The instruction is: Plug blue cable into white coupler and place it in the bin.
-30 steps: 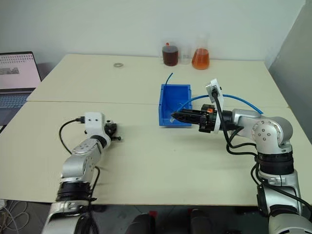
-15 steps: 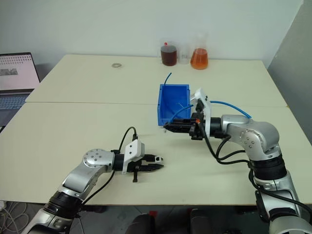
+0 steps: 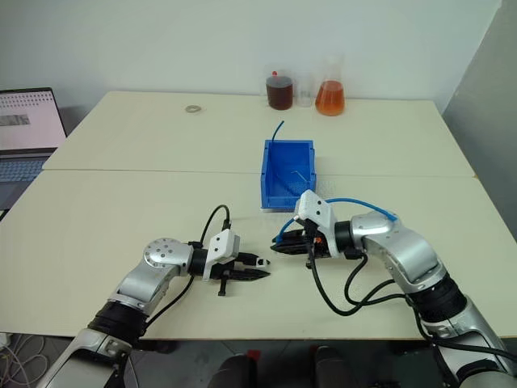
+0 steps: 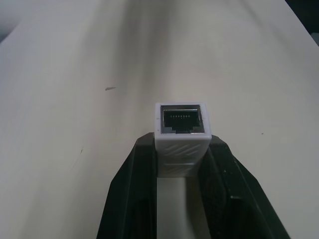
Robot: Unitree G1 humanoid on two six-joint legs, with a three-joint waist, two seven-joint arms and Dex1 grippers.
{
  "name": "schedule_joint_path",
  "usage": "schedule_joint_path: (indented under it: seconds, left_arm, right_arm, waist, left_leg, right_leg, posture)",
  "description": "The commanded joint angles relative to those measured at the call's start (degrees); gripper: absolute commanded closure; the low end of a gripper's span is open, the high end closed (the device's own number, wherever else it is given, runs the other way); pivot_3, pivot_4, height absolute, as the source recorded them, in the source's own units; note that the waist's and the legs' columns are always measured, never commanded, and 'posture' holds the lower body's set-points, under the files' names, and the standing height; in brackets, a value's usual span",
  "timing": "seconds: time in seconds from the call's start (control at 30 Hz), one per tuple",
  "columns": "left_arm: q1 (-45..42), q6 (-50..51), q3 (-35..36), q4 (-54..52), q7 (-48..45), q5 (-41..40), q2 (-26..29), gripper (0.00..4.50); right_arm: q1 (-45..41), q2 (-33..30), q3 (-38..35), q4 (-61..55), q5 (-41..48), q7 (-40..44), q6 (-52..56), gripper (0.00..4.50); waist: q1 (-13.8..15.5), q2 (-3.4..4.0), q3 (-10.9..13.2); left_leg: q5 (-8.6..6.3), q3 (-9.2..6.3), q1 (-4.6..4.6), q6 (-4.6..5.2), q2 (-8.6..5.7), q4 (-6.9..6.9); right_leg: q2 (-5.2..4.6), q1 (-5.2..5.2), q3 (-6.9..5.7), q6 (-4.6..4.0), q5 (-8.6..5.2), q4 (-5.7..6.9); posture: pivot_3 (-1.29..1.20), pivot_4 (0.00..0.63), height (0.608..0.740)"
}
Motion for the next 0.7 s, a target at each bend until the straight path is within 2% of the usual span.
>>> schedule_joint_path:
  seconds: [0.03, 0.7]
  left_arm:
    - [-0.4, -0.4, -0.4, 0.9, -0.5, 1.1, -0.3, 3.71]
    - [0.3, 1.8, -0.1, -0.8, -0.6, 1.3, 0.7, 3.71]
  right_arm:
    - [-0.8, 2.1, 0.5, 0.7, -2.2, 0.1, -2.6, 4.26]
    - [0.0, 8.3, 2.0, 7.3, -7.8, 1.3, -6.2, 4.26]
  waist:
    - [0.0, 0.00, 0.0]
    - [0.0, 0.00, 0.0]
  left_leg:
    - [0.00, 0.00, 0.00, 0.00, 0.00, 0.00]
    - [0.00, -0.01, 0.03, 0.00, 0.00, 0.01]
  right_leg:
    - [0.00, 0.00, 0.00, 0.00, 0.00, 0.00]
    - [0.00, 0.01, 0.00, -0.01, 0.00, 0.04]
  posture:
    - [0.00, 0.150, 0.740]
    - [0.00, 0.150, 0.740]
